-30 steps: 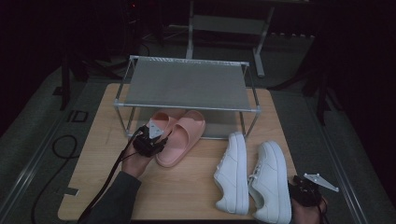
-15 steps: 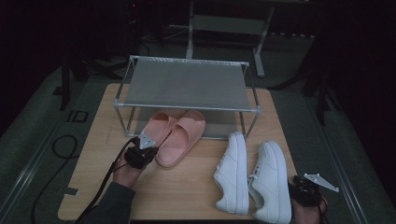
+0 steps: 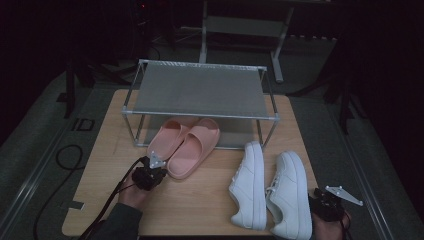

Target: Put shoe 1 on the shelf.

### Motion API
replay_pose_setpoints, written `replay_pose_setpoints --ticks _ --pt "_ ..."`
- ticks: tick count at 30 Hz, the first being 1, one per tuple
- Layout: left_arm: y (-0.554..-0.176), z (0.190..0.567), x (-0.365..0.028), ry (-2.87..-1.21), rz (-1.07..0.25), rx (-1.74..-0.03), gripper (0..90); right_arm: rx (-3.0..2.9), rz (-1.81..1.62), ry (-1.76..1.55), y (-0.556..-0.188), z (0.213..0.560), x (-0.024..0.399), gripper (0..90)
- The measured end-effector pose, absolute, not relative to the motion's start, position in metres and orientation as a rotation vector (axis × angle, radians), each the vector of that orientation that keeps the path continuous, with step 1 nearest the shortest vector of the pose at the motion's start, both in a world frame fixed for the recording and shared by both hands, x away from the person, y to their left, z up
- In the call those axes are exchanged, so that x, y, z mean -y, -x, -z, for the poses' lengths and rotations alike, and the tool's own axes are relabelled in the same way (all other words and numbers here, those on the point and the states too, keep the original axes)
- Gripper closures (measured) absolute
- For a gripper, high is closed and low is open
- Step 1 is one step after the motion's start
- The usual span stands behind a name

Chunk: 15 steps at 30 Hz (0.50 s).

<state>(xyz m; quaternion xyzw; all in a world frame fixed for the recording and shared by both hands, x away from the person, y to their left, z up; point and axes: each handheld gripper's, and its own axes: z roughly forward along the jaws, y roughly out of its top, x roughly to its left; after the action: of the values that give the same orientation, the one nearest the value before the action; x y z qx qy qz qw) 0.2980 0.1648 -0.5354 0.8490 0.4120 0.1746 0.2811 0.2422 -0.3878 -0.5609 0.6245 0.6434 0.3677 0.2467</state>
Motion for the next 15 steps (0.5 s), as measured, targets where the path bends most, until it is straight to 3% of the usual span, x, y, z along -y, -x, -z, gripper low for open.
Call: replay_pose_setpoints --ticks 15 --pt "-0.2938 0.5419 -0.1544 -2.321 -0.417 -1.073 89.0 -1.755 -1.002 -1.704 -0.2422 0.5608 0.3878 39.2"
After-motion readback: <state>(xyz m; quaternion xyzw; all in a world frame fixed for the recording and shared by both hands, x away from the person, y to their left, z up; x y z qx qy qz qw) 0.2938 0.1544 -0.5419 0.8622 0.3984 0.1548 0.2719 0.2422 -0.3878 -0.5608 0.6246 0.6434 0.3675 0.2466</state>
